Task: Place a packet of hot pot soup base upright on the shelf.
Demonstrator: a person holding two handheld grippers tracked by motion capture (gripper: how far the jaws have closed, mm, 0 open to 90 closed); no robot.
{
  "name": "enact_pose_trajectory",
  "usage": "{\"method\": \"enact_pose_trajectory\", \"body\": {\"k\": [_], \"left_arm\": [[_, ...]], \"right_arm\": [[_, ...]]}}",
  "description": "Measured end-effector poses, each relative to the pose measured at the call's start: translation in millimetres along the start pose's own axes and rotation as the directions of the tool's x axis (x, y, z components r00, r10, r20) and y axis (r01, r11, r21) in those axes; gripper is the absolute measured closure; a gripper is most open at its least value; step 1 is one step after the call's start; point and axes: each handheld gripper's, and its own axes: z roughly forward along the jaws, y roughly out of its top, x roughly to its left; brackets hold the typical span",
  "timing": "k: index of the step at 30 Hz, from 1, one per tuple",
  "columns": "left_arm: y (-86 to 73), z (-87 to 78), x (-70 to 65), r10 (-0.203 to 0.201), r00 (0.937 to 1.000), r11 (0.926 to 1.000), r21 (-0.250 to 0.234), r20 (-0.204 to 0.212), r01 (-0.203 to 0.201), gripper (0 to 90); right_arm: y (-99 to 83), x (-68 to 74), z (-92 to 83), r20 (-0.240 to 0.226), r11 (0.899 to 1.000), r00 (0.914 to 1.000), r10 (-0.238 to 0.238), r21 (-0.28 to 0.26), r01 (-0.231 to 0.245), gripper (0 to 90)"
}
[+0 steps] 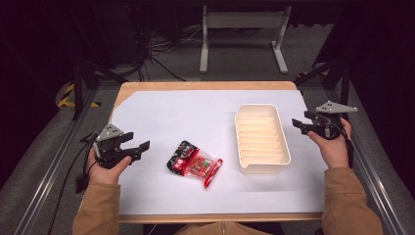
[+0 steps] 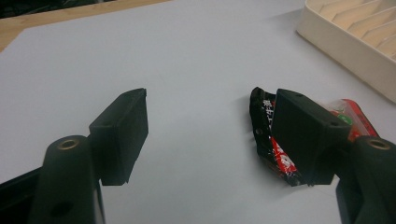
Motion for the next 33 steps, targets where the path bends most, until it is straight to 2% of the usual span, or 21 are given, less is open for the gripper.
{"method": "enact_pose_trajectory", "body": {"k": [4,10,22,29,30,31,33], "left_arm": [[0.3,0.1,-1.4,0.0,1.0,1.0,-0.001,0.004,0.0,28.1],[1.1,4.8,-8.1,0.008,0.9985,0.9997,0.023,0.054,-0.01,30.8],[-0.8,18.7,-19.8,0.014,0.9942,0.9975,0.067,0.107,-0.021,30.6],[-3.3,33.4,-28.7,0.026,0.9882,0.9905,0.13,0.151,-0.046,29.8],[-4.4,38.4,-30.3,0.026,0.9852,0.9858,0.159,0.17,-0.054,29.1],[-4.4,38.4,-30.3,0.026,0.9852,0.9858,0.159,0.17,-0.054,28.4],[-6.1,42.8,-31.2,0.019,0.9817,0.9812,0.185,0.189,-0.054,28.3]], "right_arm": [[0.1,0.3,0.2,-0.001,1.0,1.0,-0.001,0.0,0.001,39.0],[0.3,0.6,2.5,-0.004,1.0,1.0,-0.001,0.002,0.001,38.7],[0.5,2.3,4.8,-0.009,1.0,0.9999,-0.006,0.005,0.006,37.9],[0.2,3.1,6.0,-0.009,1.0,0.9999,-0.006,0.012,0.007,37.4],[-0.1,3.1,6.1,-0.01,1.0,0.9999,-0.005,0.014,0.005,37.3],[-0.1,3.1,6.1,-0.01,1.0,0.9999,-0.005,0.014,0.005,37.3],[-0.3,3.1,6.4,-0.009,1.0,0.9999,-0.006,0.015,0.007,37.1]]}}
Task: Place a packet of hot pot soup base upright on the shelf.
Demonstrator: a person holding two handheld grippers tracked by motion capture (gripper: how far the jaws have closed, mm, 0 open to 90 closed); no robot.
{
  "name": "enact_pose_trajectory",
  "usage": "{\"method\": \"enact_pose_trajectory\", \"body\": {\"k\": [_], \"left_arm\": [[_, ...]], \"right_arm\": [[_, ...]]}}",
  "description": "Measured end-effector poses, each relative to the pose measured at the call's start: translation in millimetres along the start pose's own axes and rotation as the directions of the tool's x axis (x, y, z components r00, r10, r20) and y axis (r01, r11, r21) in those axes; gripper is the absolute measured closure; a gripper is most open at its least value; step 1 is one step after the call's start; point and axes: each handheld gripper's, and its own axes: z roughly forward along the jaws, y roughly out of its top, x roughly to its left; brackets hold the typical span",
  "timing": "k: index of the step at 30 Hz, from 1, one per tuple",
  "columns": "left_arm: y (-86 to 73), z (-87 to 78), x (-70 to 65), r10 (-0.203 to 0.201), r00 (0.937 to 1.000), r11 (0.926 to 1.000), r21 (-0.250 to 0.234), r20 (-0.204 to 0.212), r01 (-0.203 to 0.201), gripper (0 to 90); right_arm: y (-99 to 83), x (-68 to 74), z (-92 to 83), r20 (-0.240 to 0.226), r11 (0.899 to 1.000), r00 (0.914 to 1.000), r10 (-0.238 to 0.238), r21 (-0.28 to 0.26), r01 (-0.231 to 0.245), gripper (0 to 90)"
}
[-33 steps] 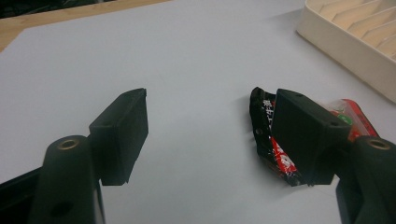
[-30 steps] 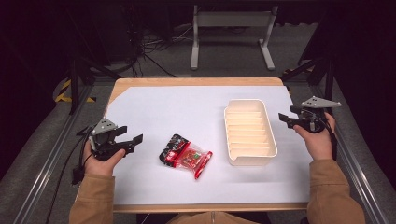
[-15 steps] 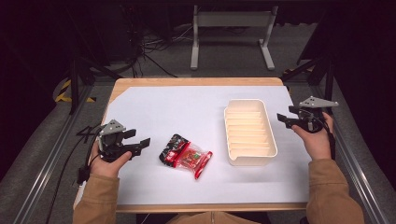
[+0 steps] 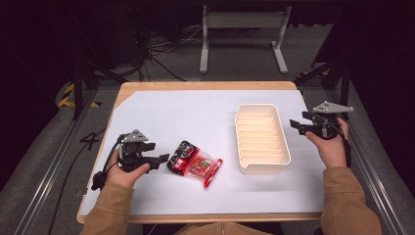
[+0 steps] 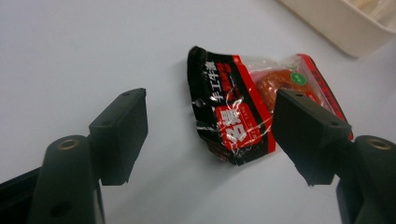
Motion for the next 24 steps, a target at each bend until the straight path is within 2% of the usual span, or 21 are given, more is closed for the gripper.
{"method": "enact_pose_trajectory", "body": {"k": [5,8,10,14,24], "left_arm": [[-2.5,12.5,-0.7,-0.004,0.9997,0.9981,0.062,0.025,0.003,28.7],[-3.7,18.9,-2.0,0.011,0.9997,0.9945,0.104,0.021,-0.013,29.9],[-4.3,22.1,-2.8,0.016,0.9993,0.9915,0.128,0.033,-0.02,31.7],[-5.4,25.5,-2.5,0.016,0.9991,0.9885,0.15,0.038,-0.021,32.3],[-10.7,39.0,-0.1,-0.004,0.9986,0.9722,0.234,0.052,-0.008,32.9]], "right_arm": [[-0.4,0.3,1.0,-0.001,1.0,1.0,-0.003,0.001,0.003,36.8],[-0.5,0.3,1.5,0.0,1.0,1.0,-0.001,0.002,0.001,36.7],[-0.7,0.4,2.0,-0.001,1.0,1.0,0.0,0.004,0.0,36.6],[-1.0,0.3,2.8,-0.003,1.0,1.0,-0.002,0.004,0.002,36.4],[-2.1,0.9,5.4,-0.008,1.0,1.0,-0.002,0.013,0.002,36.0]]}}
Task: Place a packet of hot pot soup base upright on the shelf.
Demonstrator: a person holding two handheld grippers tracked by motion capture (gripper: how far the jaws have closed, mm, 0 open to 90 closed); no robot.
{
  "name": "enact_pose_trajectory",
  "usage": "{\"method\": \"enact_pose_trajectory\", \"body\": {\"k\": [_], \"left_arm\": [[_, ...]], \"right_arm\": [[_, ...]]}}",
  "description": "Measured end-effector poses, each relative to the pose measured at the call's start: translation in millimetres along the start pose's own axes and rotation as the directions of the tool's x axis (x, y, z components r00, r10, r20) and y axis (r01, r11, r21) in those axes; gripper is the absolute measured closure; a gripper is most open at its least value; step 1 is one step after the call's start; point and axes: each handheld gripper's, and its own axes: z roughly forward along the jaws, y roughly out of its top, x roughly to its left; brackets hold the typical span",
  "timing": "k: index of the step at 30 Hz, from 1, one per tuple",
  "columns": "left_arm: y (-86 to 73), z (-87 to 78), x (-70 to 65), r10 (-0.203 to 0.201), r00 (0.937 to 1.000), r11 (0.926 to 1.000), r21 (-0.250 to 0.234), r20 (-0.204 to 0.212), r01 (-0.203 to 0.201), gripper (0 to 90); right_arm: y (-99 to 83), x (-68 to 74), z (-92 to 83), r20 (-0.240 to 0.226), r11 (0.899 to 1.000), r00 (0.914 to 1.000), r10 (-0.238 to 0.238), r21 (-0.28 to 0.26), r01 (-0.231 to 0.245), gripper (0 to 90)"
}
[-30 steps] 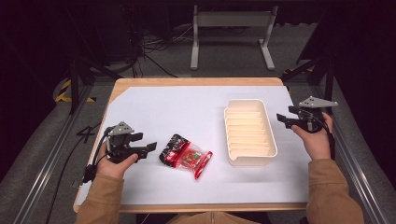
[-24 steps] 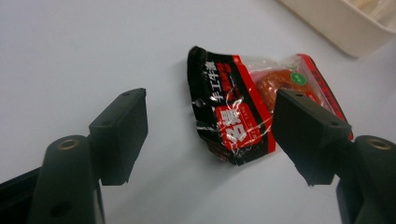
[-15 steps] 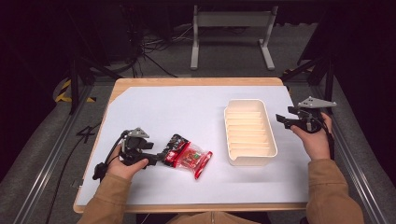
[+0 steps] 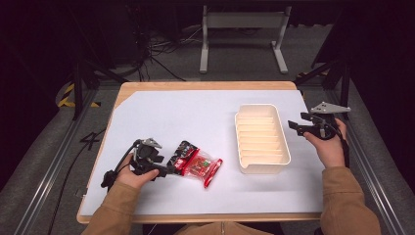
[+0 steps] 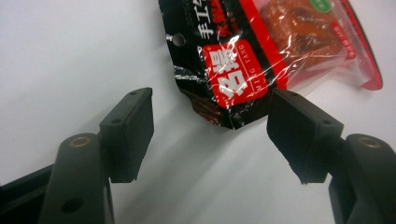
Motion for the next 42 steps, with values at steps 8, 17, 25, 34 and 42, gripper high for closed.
{"method": "enact_pose_trajectory", "body": {"k": [8,17,25,34,42], "left_arm": [[-0.6,5.0,0.5,-0.007,0.9998,0.9998,0.018,0.019,0.007,41.4],[4.1,12.3,0.8,-0.042,0.9987,0.9991,0.009,0.028,0.042,49.7],[6.0,14.8,-2.6,-0.059,0.9981,0.9983,-0.002,-0.021,0.059,67.5],[8.7,20.5,-10.8,-0.032,0.9974,0.9995,-0.01,-0.064,0.031,86.6],[9.4,17.3,-12.8,-0.021,0.9971,0.9989,-0.043,-0.073,0.018,90.0]], "right_arm": [[-0.4,0.0,0.4,0.002,1.0,1.0,0.0,0.002,0.0,35.9],[-0.2,0.8,1.5,0.004,1.0,1.0,-0.002,0.005,0.002,35.8],[-0.3,0.7,1.6,0.006,1.0,1.0,-0.004,0.006,0.004,35.9],[-0.2,0.3,1.0,0.007,1.0,1.0,-0.004,0.001,0.004,35.8],[-0.2,-0.1,-0.4,0.005,1.0,1.0,-0.003,0.001,0.003,38.8]]}}
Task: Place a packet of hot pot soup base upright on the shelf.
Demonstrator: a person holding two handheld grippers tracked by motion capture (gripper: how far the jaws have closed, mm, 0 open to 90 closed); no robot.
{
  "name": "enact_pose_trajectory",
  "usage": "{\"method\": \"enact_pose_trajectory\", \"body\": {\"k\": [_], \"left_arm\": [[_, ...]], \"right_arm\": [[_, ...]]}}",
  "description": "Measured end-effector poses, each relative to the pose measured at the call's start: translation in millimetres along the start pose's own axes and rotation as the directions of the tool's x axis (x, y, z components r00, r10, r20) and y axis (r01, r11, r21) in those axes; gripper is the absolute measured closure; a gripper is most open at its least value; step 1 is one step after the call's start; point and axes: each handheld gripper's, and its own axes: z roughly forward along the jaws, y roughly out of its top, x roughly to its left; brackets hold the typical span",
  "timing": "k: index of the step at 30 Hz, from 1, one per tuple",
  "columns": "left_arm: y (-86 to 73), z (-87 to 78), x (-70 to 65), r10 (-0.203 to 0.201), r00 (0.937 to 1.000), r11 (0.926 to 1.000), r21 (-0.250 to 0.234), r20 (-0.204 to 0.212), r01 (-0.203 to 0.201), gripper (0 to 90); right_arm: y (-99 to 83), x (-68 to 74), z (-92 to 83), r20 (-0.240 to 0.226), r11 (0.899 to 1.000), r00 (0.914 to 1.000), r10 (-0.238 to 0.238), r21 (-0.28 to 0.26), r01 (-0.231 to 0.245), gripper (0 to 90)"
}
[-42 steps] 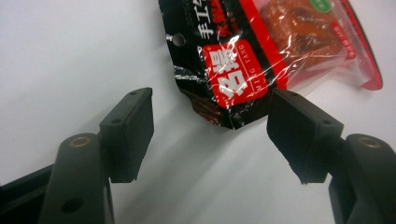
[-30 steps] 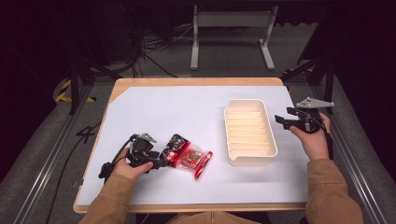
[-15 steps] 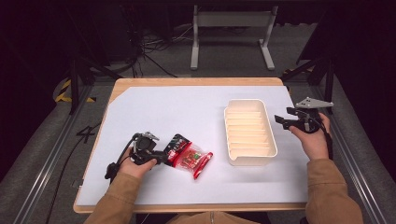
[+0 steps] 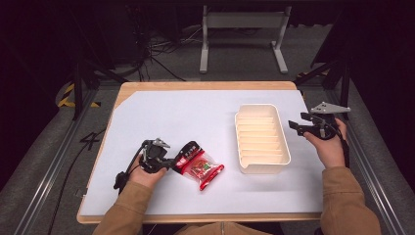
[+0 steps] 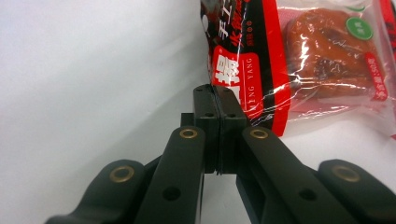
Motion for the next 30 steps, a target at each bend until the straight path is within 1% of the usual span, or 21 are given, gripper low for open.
{"method": "enact_pose_trajectory", "body": {"k": [2,3,6,9,10,13,15,16,18,20,21,22,23,24,25,27,28,30], "left_arm": [[0.4,-1.9,-0.8,-0.001,1.0,1.0,-0.005,0.001,0.001,90.0],[0.7,-3.7,-1.2,0.003,1.0,0.9999,-0.013,0.001,-0.002,90.0],[1.8,-11.1,-3.4,0.012,0.9999,0.9991,-0.042,0.011,-0.011,90.0],[3.1,-20.7,-6.6,0.034,0.9991,0.9976,-0.061,0.024,-0.033,90.0],[3.4,-24.8,-7.9,0.04,0.9986,0.9968,-0.07,0.035,-0.038,90.0],[4.7,-33.2,-11.6,0.055,0.9975,0.9949,-0.087,0.044,-0.051,90.0],[6.7,-40.4,-15.5,0.072,0.9962,0.9922,-0.105,0.05,-0.066,90.0],[6.7,-40.4,-15.5,0.072,0.9962,0.9922,-0.105,0.05,-0.066,90.0],[8.6,-46.8,-19.6,0.09,0.9946,0.9889,-0.123,0.052,-0.083,90.0],[10.2,-53.2,-23.4,0.113,0.9923,0.9846,-0.14,0.051,-0.105,90.0],[10.5,-56.4,-25.4,0.121,0.9916,0.9819,-0.152,0.045,-0.113,90.0],[10.9,-59.7,-27.3,0.127,0.991,0.9791,-0.165,0.042,-0.119,90.0],[11.2,-63.2,-29.4,0.129,0.9905,0.9772,-0.176,0.048,-0.119,90.0],[11.8,-66.8,-31.0,0.139,0.9893,0.9741,-0.186,0.046,-0.128,90.0],[12.2,-70.1,-33.2,0.139,0.9893,0.9721,-0.197,0.043,-0.128,90.0],[13.4,-76.6,-35.6,0.158,0.9868,0.9668,-0.209,0.037,-0.146,90.0],[13.9,-79.2,-36.6,0.169,0.985,0.9634,-0.217,0.035,-0.157,90.0],[14.2,-84.2,-38.9,0.183,0.9825,0.9609,-0.218,0.034,-0.171,90.0]], "right_arm": [[0.0,-0.1,-0.2,-0.001,1.0,1.0,-0.001,0.0,0.001,39.9],[0.0,-0.6,-0.9,-0.007,1.0,1.0,-0.005,-0.003,0.005,42.7],[0.2,-0.8,-1.7,-0.011,1.0,0.9999,-0.008,-0.005,0.008,44.8],[0.8,-0.8,-3.3,-0.018,1.0,0.9998,-0.014,-0.005,0.014,49.1],[1.1,-0.8,-3.8,-0.019,1.0,0.9996,-0.019,-0.005,0.019,50.3],[2.3,-0.2,-5.4,-0.026,0.999,0.9988,-0.041,-0.011,0.041,55.8],[3.1,0.8,-6.5,-0.037,0.999,0.998,-0.051,-0.019,0.05,60.5],[3.1,0.8,-6.5,-0.037,0.999,0.998,-0.051,-0.019,0.05,60.5],[4.0,1.8,-8.3,-0.05,0.998,0.997,-0.06,-0.037,0.058,64.5],[5.5,2.7,-11.0,-0.074,0.998,0.9959,-0.051,-0.041,0.049,68.3],[6.1,2.7,-12.0,-0.075,0.998,0.9955,-0.058,-0.044,0.054,69.2],[6.5,2.7,-13.0,-0.082,0.998,0.9954,-0.049,-0.044,0.046,70.6],[6.7,2.3,-13.9,-0.099,0.999,0.9944,-0.036,-0.043,0.032,71.6],[6.9,2.3,-14.6,-0.114,0.999,0.9931,-0.029,-0.048,0.023,72.5],[7.2,2.6,-15.4,-0.122,0.998,0.9922,-0.027,-0.052,0.021,73.3],[8.0,3.6,-16.5,-0.15,0.998,0.9885,-0.022,-0.057,0.014,73.6],[8.8,4.5,-17.3,-0.155,0.998,0.9875,-0.028,-0.06,0.019,73.3],[10.4,7.1,-19.2,-0.152,0.997,0.9873,-0.047,-0.062,0.038,73.1]]}}
